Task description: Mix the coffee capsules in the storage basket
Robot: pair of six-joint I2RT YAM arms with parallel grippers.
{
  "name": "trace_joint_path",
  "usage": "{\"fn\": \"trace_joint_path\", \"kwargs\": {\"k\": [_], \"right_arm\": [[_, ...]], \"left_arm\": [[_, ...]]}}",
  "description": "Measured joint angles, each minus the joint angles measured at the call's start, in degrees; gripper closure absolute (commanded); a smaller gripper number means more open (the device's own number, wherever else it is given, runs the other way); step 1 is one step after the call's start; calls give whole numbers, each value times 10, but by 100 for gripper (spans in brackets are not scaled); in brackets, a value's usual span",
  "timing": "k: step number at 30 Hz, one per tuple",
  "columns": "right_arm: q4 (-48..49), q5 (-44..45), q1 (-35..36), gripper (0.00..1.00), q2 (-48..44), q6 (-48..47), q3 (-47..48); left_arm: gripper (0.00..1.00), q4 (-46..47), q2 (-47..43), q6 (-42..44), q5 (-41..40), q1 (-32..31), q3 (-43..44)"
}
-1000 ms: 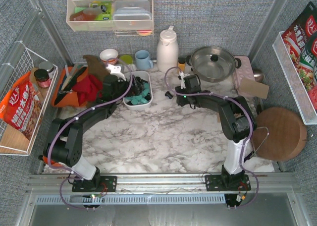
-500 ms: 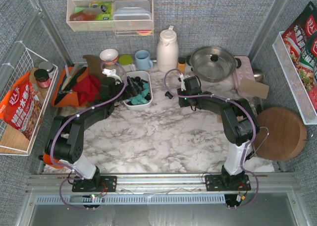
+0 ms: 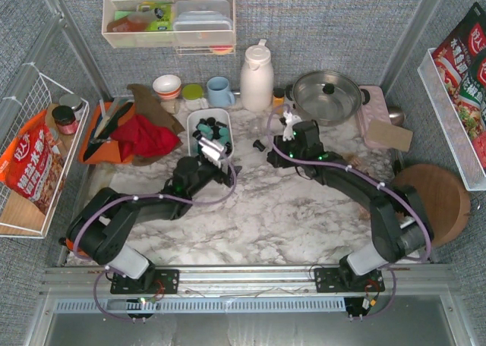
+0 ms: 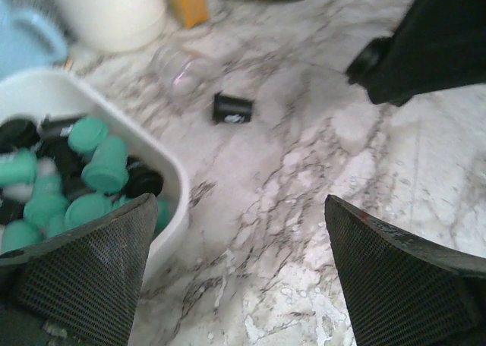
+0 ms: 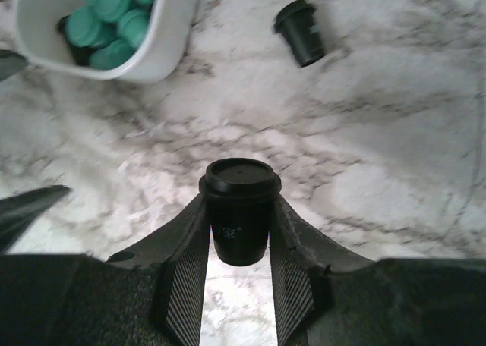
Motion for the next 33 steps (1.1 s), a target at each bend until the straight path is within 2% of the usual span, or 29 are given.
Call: {"fn": "trace_joint_path", "kwargs": {"k": [6,11,23,26,33], "right_arm": [[26,-54,30,79,-77,40,-59],[81,-107,49,79,-122,82,-107],[123,-153,74,77,-148,112,-115],[123,-156,77,77,-147,113,-112],[119,-157,79,74,-141,116,-111]], "left_arm": [[1,275,59,96,102,-25,-97],[1,378,94,145,150,-52,-92],[2,422,121,219,170,-95,-70],[9,422,120,235,169,-103,-71],[37,422,118,273,155,-117,-75]]}}
